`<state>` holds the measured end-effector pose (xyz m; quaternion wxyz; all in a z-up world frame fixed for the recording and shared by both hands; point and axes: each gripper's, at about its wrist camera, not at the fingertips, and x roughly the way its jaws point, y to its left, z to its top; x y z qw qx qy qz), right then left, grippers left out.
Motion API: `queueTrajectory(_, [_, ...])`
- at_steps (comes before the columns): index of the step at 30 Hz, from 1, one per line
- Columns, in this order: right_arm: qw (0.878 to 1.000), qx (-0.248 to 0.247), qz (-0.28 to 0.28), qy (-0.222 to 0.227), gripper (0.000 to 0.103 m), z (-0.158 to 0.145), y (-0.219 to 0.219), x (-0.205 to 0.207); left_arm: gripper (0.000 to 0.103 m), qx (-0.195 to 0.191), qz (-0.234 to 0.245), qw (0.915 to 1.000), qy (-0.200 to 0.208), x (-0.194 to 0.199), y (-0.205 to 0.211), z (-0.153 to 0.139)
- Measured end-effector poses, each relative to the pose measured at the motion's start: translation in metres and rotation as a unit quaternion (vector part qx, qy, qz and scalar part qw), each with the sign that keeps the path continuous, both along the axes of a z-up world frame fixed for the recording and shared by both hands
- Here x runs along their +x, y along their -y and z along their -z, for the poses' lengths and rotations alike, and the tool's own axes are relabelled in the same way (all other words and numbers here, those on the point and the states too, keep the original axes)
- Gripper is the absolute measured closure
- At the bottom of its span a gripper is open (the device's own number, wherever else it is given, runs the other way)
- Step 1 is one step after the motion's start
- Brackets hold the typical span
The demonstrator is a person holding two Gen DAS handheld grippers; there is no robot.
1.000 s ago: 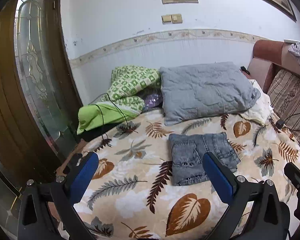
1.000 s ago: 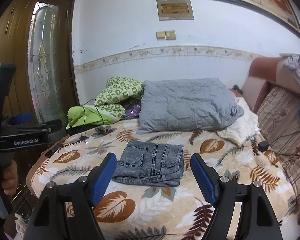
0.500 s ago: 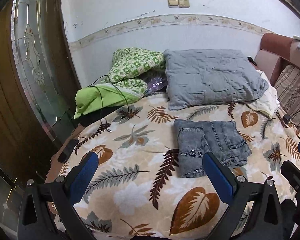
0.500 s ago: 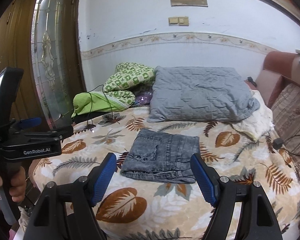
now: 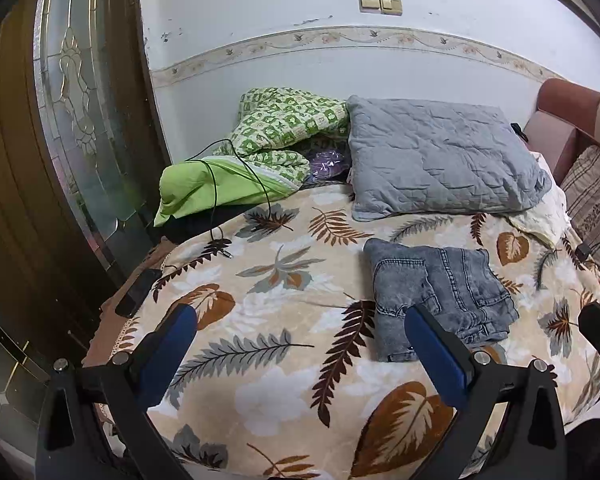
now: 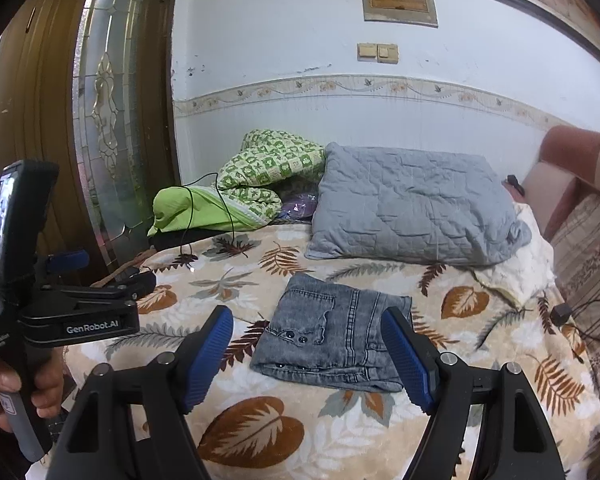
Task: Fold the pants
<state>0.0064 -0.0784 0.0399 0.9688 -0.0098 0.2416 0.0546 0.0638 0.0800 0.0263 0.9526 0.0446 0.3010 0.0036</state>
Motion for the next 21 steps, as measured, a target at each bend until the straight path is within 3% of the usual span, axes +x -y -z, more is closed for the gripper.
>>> queueTrajectory(7, [1.000, -0.015, 0.004, -0.004, 0.024, 0.002, -0.008, 0.007, 0.000, -0.012, -0.003, 0.9999, -0.005, 0.009, -0.010, 0.007])
queueTrajectory(21, [0.999, -0.004, -0.014, -0.038, 0.024, 0.034, -0.021, 0.050, 0.000, 0.002, -0.018, 0.9996, -0.022, 0.030, -0.022, 0.026])
